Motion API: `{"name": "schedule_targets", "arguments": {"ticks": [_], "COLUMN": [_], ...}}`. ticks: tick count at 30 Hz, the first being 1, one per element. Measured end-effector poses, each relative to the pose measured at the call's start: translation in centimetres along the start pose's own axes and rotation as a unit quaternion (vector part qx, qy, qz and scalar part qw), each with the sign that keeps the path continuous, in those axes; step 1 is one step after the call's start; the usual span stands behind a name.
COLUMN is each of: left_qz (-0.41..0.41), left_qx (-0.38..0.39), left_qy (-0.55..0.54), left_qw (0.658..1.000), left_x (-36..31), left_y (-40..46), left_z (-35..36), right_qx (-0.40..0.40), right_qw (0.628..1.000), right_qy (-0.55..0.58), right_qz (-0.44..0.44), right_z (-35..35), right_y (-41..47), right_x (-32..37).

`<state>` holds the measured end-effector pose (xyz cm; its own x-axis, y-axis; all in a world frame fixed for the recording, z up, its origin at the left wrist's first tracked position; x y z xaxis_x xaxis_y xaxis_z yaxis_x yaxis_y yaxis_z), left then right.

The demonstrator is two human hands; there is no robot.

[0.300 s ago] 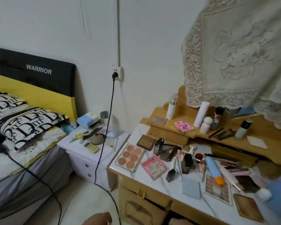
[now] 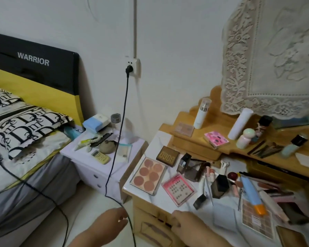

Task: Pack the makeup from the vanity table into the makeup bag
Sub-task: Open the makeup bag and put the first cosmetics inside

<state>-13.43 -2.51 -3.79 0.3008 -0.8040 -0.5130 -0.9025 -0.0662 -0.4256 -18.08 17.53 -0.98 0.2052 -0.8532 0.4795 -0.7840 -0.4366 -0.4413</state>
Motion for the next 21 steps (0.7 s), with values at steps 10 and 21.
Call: {"name": "schedule_targets", "arguments": {"ticks": [10,21], "left_qz": [-0.064,-0.187], "left_qx": [-0.091,-0.064], "left_qy": [-0.017,0.003], "left_qw": [0.994,0.98], "left_x": [-4.0,0.3], "left_y": [10.6,14.8], "left_z": [-3.1,-0.4], "right_qx": [0.016,0.04], "right_qw": [0.999,0.994], "right_qy": [-0.024,-0.041], "right_qz": [0.027,0.091], "right_z": [-4.6,-1.6], "right_y": [11.8,17.2], "right_x": [-0.6,-0.7]}}
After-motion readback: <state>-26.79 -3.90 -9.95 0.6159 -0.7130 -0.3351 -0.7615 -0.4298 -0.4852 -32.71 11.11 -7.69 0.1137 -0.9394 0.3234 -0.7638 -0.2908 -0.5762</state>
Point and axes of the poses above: each hand's wrist, its own y-axis towards the middle knuckle, its own z-axis out of the palm, x = y × z, the point moved 9 cm from there along y, towards the middle knuckle
